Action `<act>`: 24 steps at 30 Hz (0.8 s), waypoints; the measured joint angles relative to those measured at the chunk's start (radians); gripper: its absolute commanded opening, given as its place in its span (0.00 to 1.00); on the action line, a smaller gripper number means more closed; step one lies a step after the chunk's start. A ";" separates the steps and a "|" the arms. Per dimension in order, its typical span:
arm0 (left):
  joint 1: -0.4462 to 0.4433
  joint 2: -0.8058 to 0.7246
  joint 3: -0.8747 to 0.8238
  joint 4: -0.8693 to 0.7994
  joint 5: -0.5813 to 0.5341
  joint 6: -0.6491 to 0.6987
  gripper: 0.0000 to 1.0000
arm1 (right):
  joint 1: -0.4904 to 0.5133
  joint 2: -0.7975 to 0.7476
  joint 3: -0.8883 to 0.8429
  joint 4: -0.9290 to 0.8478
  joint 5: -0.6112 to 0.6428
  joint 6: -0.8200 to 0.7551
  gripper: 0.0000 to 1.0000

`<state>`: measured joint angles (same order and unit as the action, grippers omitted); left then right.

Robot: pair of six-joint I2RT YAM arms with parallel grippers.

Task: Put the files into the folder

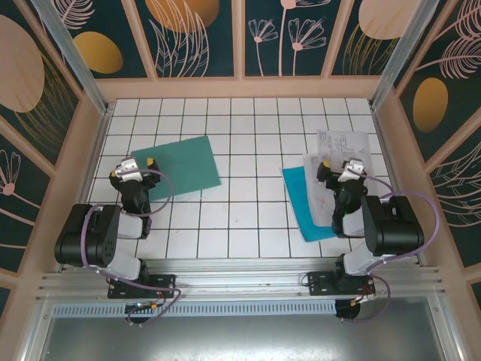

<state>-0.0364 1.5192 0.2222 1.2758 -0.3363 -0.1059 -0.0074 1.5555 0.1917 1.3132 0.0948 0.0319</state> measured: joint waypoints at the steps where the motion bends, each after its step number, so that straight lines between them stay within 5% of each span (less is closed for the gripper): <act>1: 0.000 0.000 0.000 0.000 0.000 0.000 0.99 | 0.000 0.000 0.000 0.000 0.000 0.000 0.99; 18: 0.000 -0.001 -0.002 -0.001 0.000 0.000 0.99 | 0.000 0.000 0.000 0.000 -0.010 0.000 0.99; 24: -0.005 -0.096 0.026 -0.129 -0.021 -0.003 0.99 | 0.015 -0.070 -0.052 0.015 0.047 0.000 0.99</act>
<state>-0.0410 1.4235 0.2485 1.1473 -0.3569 -0.1085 0.0078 1.4857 0.1394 1.3281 0.1417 0.0319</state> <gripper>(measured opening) 0.990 0.990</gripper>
